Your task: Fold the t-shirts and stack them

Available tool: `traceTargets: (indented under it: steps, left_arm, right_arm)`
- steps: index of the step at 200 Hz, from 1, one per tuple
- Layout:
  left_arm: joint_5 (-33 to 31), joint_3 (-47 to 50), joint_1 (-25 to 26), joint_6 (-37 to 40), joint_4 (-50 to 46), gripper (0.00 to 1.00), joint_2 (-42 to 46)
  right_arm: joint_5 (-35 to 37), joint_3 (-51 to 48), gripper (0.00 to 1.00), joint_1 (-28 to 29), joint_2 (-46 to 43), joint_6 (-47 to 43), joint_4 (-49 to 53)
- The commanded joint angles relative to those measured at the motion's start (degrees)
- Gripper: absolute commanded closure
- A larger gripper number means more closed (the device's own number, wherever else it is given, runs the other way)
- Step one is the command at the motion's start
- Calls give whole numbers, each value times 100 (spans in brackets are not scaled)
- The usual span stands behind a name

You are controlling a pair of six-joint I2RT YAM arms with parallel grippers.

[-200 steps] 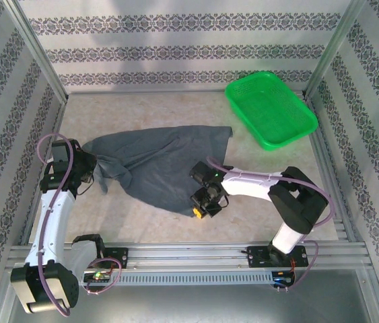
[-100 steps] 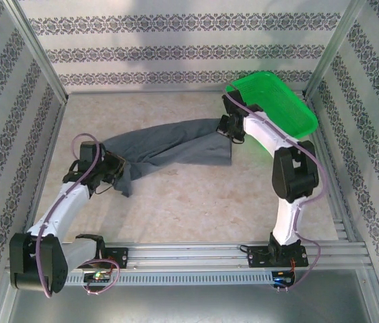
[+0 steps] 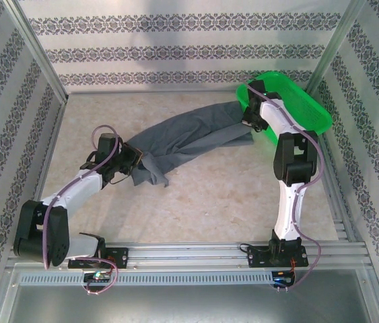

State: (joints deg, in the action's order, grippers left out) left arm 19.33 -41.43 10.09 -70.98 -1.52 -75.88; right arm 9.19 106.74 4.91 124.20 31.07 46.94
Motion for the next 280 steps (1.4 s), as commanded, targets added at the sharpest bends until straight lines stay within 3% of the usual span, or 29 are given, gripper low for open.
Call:
traceTargets:
  steps: [1,64,104,152,176,215,256,280]
  left_arm:
    - [114,-224,42,-8,254,100,-74]
    - [-1103,-1219,-330,647,-1732,100,1087]
    - [-1320,-1789,-852,811,-2441,100,1865]
    - [-2629,-2557,-894,1219,-2916,100,3124]
    - [-2988,-3112,-894,1407,-3115,100,3201]
    - [-2115,-3320,-903,1111,-3486,100,2284]
    - [-873,-2209,-1316,861,-2218,100,1129]
    - [-77,-2336,-1766,899,-1328,100,73]
  right_arm:
    - [42,196,100,20,-76,-129,186]
    - [-7,-302,100,846,-1662,2,-146]
    - [-101,-870,100,904,-3177,672,-219]
    - [-264,-2025,100,914,-5410,1040,-989]
    - [-528,-2270,100,900,-6067,1093,-1265]
    - [-1231,-2376,100,882,-5744,1402,-1552]
    - [-2223,-2403,100,851,-4126,1852,-2475]
    - [-2708,-1618,100,827,-2821,1875,-2921]
